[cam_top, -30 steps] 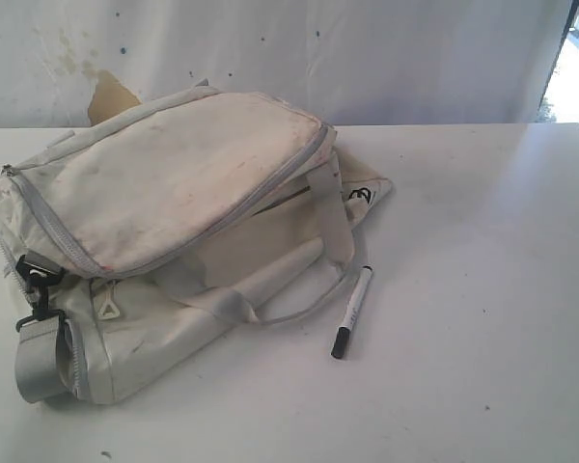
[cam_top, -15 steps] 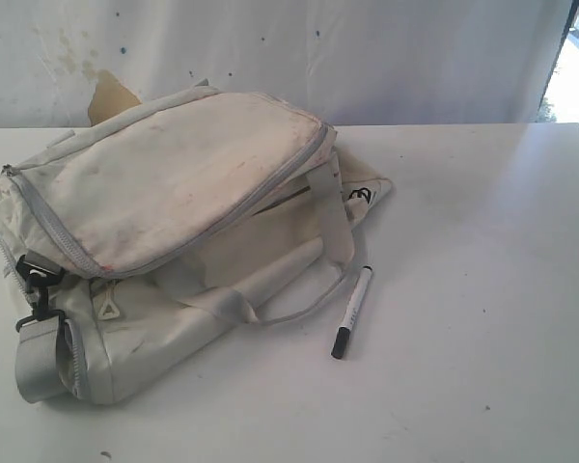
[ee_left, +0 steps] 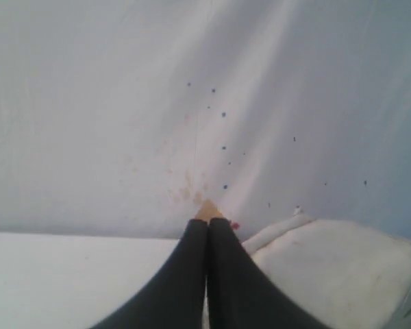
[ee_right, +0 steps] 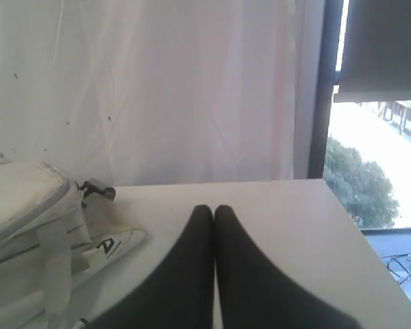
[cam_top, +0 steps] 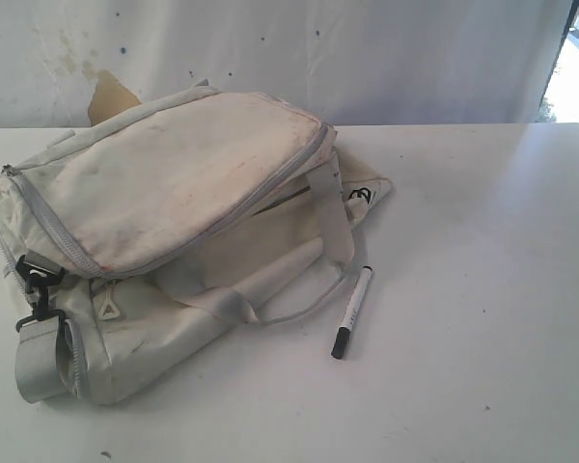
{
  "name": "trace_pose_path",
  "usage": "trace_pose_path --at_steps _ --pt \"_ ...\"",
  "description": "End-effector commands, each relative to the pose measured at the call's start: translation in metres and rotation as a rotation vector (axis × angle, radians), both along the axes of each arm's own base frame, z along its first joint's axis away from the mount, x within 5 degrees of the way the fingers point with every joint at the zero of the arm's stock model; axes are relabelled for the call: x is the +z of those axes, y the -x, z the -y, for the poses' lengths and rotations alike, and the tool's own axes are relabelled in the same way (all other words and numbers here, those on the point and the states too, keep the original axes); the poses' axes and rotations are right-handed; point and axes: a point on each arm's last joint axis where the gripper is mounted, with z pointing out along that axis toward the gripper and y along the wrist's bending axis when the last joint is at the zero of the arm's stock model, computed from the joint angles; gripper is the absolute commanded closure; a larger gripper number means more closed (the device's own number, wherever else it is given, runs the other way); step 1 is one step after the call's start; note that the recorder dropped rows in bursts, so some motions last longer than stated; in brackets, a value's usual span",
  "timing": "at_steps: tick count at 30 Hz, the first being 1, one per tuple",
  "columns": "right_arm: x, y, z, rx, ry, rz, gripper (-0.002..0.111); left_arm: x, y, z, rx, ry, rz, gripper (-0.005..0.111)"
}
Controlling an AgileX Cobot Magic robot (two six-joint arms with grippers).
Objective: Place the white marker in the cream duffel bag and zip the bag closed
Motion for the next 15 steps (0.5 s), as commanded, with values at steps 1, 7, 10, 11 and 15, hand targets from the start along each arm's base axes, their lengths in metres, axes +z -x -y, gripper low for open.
trace_pose_path --at_steps 1,7,10,11,15 --pt "0.010 -0.025 -0.001 -0.002 -0.004 -0.094 0.108 0.000 -0.014 0.001 -0.006 0.007 -0.153 0.107" --pt "0.014 -0.061 -0.002 0.002 -0.028 -0.225 0.108 -0.005 -0.047 0.001 -0.012 0.019 -0.308 0.103" --pt "0.016 -0.074 -0.003 0.002 -0.028 -0.263 0.107 -0.009 -0.063 0.001 -0.012 0.021 -0.384 0.089" --pt "0.016 -0.077 -0.003 0.003 -0.028 -0.277 0.105 -0.010 -0.067 0.001 -0.012 0.021 -0.405 0.082" --pt "0.015 -0.091 -0.008 0.027 -0.099 -0.341 0.086 -0.016 -0.088 0.000 0.007 0.128 -0.475 0.061"
